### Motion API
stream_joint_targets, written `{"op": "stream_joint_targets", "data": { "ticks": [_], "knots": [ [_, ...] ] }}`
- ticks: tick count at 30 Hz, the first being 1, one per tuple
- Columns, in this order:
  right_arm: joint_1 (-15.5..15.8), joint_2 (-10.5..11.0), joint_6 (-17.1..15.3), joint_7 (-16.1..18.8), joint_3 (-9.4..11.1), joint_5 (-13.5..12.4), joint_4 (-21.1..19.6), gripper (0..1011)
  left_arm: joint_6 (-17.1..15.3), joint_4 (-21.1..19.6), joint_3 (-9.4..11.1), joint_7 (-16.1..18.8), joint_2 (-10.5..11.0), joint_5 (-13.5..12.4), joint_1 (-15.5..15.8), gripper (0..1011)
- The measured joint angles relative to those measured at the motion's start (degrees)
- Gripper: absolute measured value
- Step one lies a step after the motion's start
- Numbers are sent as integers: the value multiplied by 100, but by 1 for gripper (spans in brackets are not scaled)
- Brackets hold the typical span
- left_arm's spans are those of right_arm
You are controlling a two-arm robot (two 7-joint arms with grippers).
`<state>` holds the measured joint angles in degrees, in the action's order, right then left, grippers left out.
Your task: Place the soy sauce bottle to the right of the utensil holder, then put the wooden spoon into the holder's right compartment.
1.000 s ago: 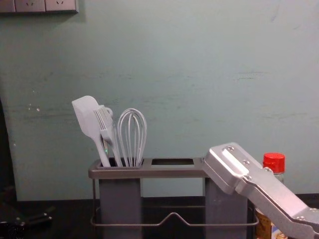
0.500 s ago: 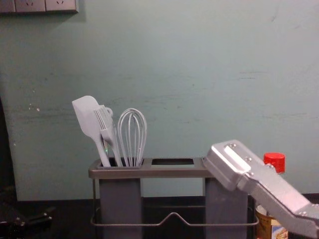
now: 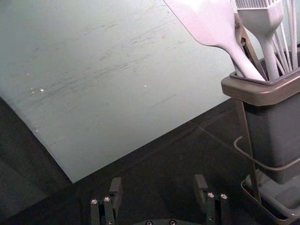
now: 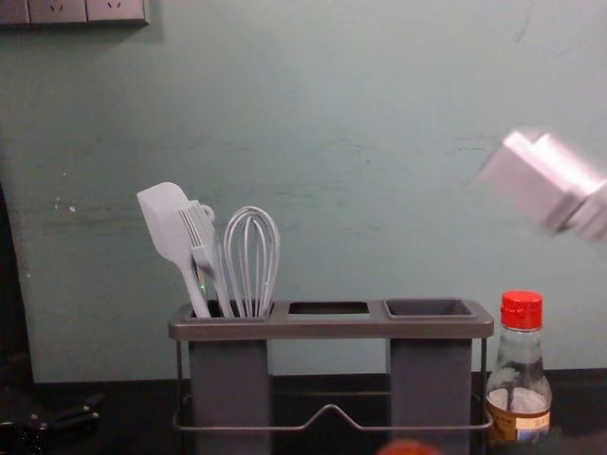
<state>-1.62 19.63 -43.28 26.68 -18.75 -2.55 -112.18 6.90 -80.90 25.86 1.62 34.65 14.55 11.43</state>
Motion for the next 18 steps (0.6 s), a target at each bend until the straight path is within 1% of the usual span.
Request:
{"op": "stream_joint_targets", "data": {
  "ticks": [1, 2, 3, 4, 6, 7, 8, 9, 10, 11, 13, 14, 15, 17, 18],
  "knots": [
    [57, 42, 113, 27, 62, -49, -65, 837, 1, 0, 0, 0, 0, 0, 0, 1005],
    [181, 118, 395, 66, 185, -149, -170, 837, 0, 0, 0, 0, 0, 0, 1, 1005],
    [246, 151, 573, 79, 248, -198, -214, 837, 0, 0, 0, 0, 0, 0, 0, 1005],
    [373, 199, 891, 111, 376, -296, -286, 837, 0, 0, 0, 0, 0, 0, 0, 1005],
    [501, 224, 1264, 164, 524, -445, -325, 837, 1, 0, 0, 0, 0, 0, 0, 1005],
    [609, 227, 1602, 220, 653, -589, -339, 837, 0, 0, 0, 0, 0, 0, 0, 1005],
    [609, 227, 1602, 220, 653, -589, -339, 837, 0, 0, 0, 0, 0, 0, 0, 1005],
    [715, 223, 1970, 285, 779, -758, -339, 837, 0, 0, 0, 0, 0, 0, 0, 1005],
    [764, 218, 2147, 326, 841, -842, -334, 837, 0, 0, 0, 0, 0, 0, 0, 1005],
    [850, 205, 2477, 420, 949, -1020, -309, 837, 1, 0, 0, 0, 0, 0, 0, 1005],
    [919, 186, 2777, 500, 1045, -1191, -286, 837, 0, 0, 0, 0, 0, 0, 0, 1005],
    [971, 168, 2991, 565, 1118, -1319, -266, 837, 0, 0, 0, 0, 0, 0, 0, 1005],
    [994, 162, 3108, 597, 1148, -1386, -256, 837, 0, 0, 0, 0, 0, 0, 0, 1005],
    [1026, 154, 3266, 624, 1187, -1480, -242, 837, 0, 0, 0, 0, 0, 0, 0, 1005],
    [1031, 155, 3287, 620, 1190, -1493, -240, 837, 1, 0, 0, 0, 0, 0, 0, 1005]
  ]
}}
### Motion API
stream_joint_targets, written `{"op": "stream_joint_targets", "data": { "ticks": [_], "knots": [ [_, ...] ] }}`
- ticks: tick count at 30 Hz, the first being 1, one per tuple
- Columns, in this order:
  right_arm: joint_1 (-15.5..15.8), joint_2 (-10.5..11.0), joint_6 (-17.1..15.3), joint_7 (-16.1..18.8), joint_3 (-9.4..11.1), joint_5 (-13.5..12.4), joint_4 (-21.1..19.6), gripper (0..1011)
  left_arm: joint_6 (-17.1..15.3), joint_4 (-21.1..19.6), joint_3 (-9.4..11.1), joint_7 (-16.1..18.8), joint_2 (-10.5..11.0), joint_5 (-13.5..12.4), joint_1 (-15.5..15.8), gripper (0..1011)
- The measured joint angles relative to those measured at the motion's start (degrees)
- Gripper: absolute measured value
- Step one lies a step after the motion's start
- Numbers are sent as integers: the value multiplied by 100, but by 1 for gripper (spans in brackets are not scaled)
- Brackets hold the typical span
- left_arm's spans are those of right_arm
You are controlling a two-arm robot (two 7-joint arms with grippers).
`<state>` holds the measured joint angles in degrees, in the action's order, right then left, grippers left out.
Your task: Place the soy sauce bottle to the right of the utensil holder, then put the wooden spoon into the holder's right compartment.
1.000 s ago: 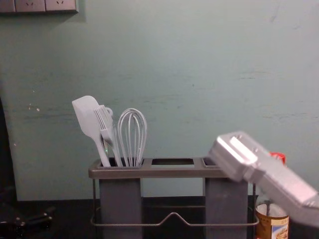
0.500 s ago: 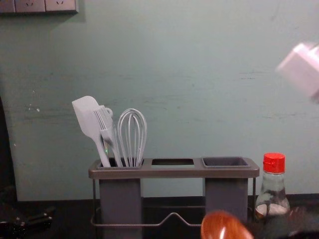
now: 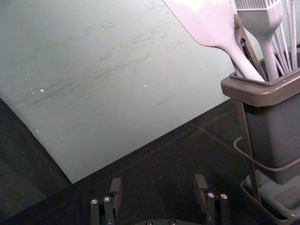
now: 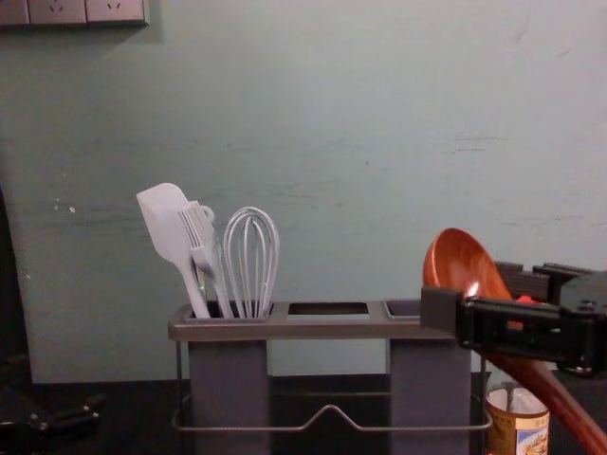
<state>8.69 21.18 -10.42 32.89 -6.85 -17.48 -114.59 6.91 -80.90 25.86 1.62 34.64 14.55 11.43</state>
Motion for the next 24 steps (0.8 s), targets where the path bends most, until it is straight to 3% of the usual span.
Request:
{"op": "stream_joint_targets", "data": {
  "ticks": [17, 24],
  "knots": [
    [-9, 2, -12, -30, -15, -1, 15, 837, 0, 0, 0, 0, 0, 0, 0, 1005],
    [77, 28, 337, -110, 35, -40, 16, 837, 0, 0, 0, 0, 0, 0, 0, 1005]
  ]
}}
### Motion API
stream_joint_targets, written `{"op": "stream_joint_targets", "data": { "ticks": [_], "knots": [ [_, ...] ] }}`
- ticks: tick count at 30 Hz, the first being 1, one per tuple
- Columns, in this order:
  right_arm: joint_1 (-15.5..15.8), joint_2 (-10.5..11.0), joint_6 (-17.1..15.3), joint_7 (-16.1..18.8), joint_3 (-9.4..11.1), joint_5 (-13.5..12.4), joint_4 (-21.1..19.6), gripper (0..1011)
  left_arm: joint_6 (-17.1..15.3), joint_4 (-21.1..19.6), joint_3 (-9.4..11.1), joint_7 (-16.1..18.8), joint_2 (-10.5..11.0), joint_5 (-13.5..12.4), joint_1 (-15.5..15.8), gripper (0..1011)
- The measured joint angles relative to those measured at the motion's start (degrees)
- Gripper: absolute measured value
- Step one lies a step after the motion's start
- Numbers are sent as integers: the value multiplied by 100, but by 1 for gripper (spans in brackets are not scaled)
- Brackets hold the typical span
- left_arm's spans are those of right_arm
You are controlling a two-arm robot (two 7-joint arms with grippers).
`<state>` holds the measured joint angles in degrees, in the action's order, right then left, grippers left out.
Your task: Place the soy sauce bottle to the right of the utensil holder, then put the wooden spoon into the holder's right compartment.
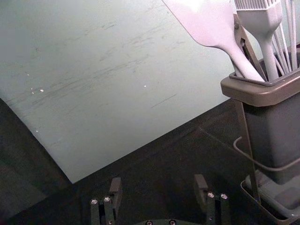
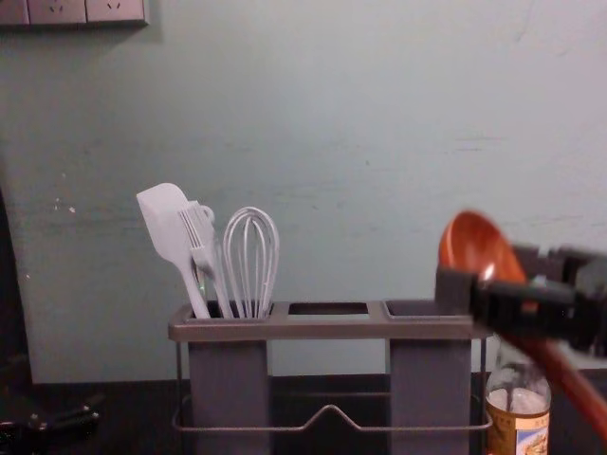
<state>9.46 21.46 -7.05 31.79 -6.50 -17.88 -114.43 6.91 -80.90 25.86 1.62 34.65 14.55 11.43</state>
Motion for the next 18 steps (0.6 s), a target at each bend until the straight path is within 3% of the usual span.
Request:
{"op": "stream_joint_targets", "data": {
  "ticks": [6, 13, 18],
  "knots": [
    [-315, -78, 461, -120, 47, -31, 73, 837, 0, 0, 0, 0, 0, 0, 0, 1005],
    [-1040, -149, 464, -101, -112, -210, 485, 837, 0, 0, 0, 0, 0, 0, 0, 1005],
    [-1714, -273, 400, -27, -314, -378, 1016, 837, 0, 0, 0, 0, 0, 0, 0, 1005]
  ]
}}
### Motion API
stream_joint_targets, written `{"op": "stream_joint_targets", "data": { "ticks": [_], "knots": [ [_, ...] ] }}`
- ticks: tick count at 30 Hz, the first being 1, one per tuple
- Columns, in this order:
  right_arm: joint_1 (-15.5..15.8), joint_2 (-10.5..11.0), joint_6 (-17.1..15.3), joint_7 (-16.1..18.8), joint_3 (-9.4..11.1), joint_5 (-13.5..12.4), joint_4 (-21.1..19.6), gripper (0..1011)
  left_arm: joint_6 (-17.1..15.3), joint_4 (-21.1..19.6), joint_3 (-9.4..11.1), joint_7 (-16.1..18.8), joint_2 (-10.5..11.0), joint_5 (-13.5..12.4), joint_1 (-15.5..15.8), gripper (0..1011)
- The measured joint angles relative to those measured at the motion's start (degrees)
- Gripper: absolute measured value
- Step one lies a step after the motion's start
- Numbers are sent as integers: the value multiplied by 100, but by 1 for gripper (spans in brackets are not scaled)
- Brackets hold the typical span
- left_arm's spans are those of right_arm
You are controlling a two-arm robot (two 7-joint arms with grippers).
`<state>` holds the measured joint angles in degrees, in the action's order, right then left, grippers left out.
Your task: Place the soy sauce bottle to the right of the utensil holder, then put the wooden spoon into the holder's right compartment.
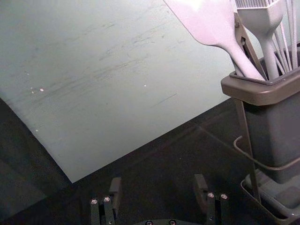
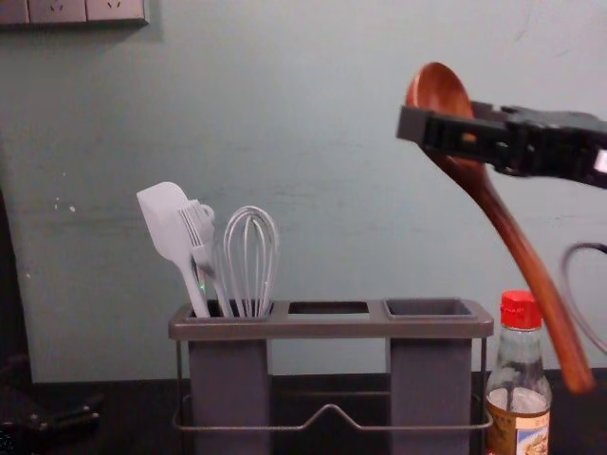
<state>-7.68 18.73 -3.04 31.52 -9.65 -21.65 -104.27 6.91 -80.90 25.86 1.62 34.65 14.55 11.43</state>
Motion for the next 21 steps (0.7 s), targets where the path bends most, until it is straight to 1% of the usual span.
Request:
{"op": "stream_joint_targets", "data": {
  "ticks": [1, 2, 3, 4, 7, 8, 10, 11, 14, 15, 17, 20, 21],
  "knots": [
    [-90, -20, -15, 6, -23, -28, 79, 837, 0, 0, -1, 0, 0, 0, 0, 1005],
    [-268, -62, -38, 14, -73, -83, 234, 837, 0, 0, -1, 0, 0, 0, 0, 1005],
    [-357, -87, -48, 18, -97, -108, 315, 837, 0, 0, 0, 0, 0, 0, 0, 1005],
    [-514, -132, -72, 43, -137, -176, 460, 837, 0, 0, 0, 0, 0, 0, 0, 1005],
    [-749, -197, -95, 55, -197, -253, 679, 837, 0, 0, 0, 0, 0, 0, 0, 1005],
    [-902, -225, -104, 58, -248, -268, 840, 837, 0, 0, 0, 0, 0, 0, 0, 1005],
    [-1058, -249, -105, 60, -305, -271, 993, 837, 0, 0, 0, 0, 0, 0, 0, 1005],
    [-1203, -268, -99, 60, -361, -267, 1135, 837, 0, 0, 0, 0, 0, 0, 0, 1005],
    [-1406, -294, -75, 56, -443, -253, 1350, 837, 0, 0, 0, 0, 0, 0, 0, 1005],
    [-1534, -312, -51, 52, -492, -229, 1492, 837, 0, 0, -1, 0, 0, 0, 0, 1005],
    [-1646, -330, -25, 43, -542, -204, 1621, 837, 0, 0, -1, 0, 0, 0, 0, 1005],
    [-1942, -371, 65, -25, -670, -119, 1974, 837, 0, 0, 0, 0, 0, 0, 0, 1005],
    [-1942, -371, 65, -25, -670, -119, 1974, 837, 0, 0, 0, 0, 0, 0, 0, 1005]
  ]
}}
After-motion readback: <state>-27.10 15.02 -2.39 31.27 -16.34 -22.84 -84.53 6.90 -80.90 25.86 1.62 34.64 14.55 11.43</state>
